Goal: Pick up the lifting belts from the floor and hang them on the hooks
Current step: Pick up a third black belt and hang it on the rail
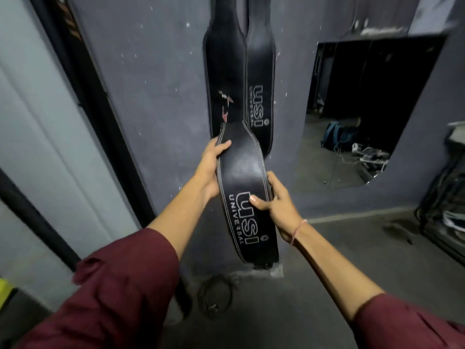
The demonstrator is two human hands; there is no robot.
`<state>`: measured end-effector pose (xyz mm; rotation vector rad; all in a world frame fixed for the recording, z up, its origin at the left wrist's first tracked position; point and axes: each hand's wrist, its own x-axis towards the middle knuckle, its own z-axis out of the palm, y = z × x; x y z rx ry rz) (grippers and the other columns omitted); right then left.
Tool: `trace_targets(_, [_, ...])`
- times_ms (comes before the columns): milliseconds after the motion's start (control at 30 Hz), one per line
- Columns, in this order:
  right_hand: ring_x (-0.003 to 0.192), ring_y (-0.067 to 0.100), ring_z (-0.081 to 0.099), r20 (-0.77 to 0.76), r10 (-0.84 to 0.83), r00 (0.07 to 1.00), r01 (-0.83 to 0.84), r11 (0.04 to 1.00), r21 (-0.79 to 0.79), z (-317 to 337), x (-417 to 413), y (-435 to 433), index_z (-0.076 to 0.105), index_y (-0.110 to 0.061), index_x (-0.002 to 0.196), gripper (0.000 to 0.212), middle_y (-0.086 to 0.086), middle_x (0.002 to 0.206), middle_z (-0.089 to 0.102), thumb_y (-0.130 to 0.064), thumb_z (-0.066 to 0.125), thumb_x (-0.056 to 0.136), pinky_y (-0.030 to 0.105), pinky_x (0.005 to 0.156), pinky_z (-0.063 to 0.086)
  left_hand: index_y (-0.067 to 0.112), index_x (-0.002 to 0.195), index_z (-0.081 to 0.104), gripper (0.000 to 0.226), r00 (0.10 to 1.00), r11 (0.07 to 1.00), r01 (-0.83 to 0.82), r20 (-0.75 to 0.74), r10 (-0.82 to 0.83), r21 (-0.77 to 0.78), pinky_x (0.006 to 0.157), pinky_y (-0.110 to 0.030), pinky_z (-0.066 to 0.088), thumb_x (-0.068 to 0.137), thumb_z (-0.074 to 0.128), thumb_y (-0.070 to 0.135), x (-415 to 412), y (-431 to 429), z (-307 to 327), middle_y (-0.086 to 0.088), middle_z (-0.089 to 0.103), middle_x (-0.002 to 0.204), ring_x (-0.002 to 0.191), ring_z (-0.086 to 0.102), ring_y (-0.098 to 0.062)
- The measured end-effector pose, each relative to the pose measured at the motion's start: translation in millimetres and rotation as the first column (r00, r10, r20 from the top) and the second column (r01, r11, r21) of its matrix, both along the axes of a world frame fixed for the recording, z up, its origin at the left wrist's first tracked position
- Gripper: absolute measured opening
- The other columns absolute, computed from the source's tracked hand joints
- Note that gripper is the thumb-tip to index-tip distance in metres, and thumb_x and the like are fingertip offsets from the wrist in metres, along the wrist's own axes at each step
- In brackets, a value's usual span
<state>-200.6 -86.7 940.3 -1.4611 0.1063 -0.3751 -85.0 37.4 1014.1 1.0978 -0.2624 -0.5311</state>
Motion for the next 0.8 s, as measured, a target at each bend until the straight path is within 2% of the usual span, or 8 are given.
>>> trace_targets(67, [0.119,0.024,0.062,0.024,-0.002,1.0,0.003,1.0,-0.025,21,3,2,0.049,-0.013,0.134,0.055,0.007,0.13,0.063,-0.001,0.068,0.084,0.045,0.104,0.048,0.009,0.122,0.057,0.032,0.986,0.995,-0.089,0.137,0.093,-0.035,0.076,-0.039,0.06,0.09,0.059,0.003,8,-1,24,-0.013,0.069,0.104,0.088,0.069,-0.026])
trace_targets(167, [0.096,0.024,0.07,0.107,-0.041,0.993,0.044,0.999,-0.019,63,17,9,0.058,-0.003,0.12,0.028,0.013,0.11,0.071,-0.002,0.06,0.092,0.039,0.089,0.057,0.006,0.116,0.059,0.027,0.935,0.982,-0.173,0.302,0.186,-0.069,0.071,-0.031,0.059,0.092,0.056,-0.005,13,-2,53,-0.004,0.071,0.093,0.079,0.069,-0.014])
trace_targets(333, [0.077,0.013,0.069,0.264,-0.184,0.947,0.19,0.982,0.003,120,56,19,0.054,0.008,0.114,0.02,0.01,0.09,0.071,0.001,0.054,0.096,0.026,0.071,0.059,-0.001,0.116,0.062,0.028,0.827,0.959,-0.247,0.487,0.282,-0.136,0.077,-0.028,0.057,0.089,0.058,-0.008,29,3,81,-0.009,0.072,0.096,0.086,0.068,-0.014])
trace_targets(400, [0.093,0.022,0.068,0.291,-0.165,0.942,0.17,0.985,0.007,117,62,22,0.055,0.01,0.118,0.025,0.023,0.108,0.07,0.001,0.055,0.095,0.034,0.084,0.059,0.0,0.119,0.064,0.033,0.803,0.948,-0.262,0.504,0.318,-0.181,0.087,-0.033,0.058,0.087,0.062,-0.008,33,2,89,-0.012,0.073,0.102,0.092,0.069,-0.016])
trace_targets(467, [0.104,0.029,0.067,0.258,-0.133,0.957,0.137,0.991,0.004,83,57,29,0.057,0.006,0.122,0.031,0.023,0.119,0.067,0.002,0.059,0.092,0.039,0.09,0.057,-0.002,0.123,0.063,0.04,0.804,0.931,-0.281,0.473,0.36,-0.231,0.097,-0.041,0.055,0.084,0.064,-0.009,39,2,94,-0.016,0.072,0.11,0.098,0.069,-0.021])
trace_targets(567, [0.113,0.032,0.065,0.083,-0.111,0.99,0.111,0.994,-0.004,2,39,42,0.062,-0.003,0.12,0.034,0.012,0.117,0.071,0.004,0.064,0.087,0.037,0.095,0.055,-0.004,0.125,0.061,0.047,0.811,0.909,-0.32,0.418,0.409,-0.268,0.101,-0.046,0.052,0.079,0.066,-0.009,51,6,102,-0.021,0.069,0.119,0.112,0.066,-0.031])
trace_targets(633, [0.106,0.026,0.069,0.011,-0.109,0.994,0.109,0.993,-0.054,-15,36,45,0.066,-0.005,0.115,0.028,0.009,0.111,0.074,0.003,0.064,0.088,0.042,0.096,0.054,-0.005,0.125,0.061,0.046,0.811,0.901,-0.326,0.405,0.422,-0.287,0.101,-0.047,0.051,0.079,0.065,-0.009,58,8,106,-0.021,0.069,0.119,0.113,0.066,-0.032])
trace_targets(800, [0.088,0.019,0.07,0.23,-0.164,0.959,0.171,0.985,-0.01,103,82,30,0.059,0.009,0.114,0.023,0.019,0.105,0.07,-0.001,0.058,0.094,0.03,0.078,0.059,-0.004,0.118,0.067,0.039,0.822,0.892,-0.329,0.372,0.432,-0.31,0.096,-0.042,0.054,0.08,0.061,-0.013,61,4,110,-0.016,0.072,0.106,0.089,0.067,-0.018])
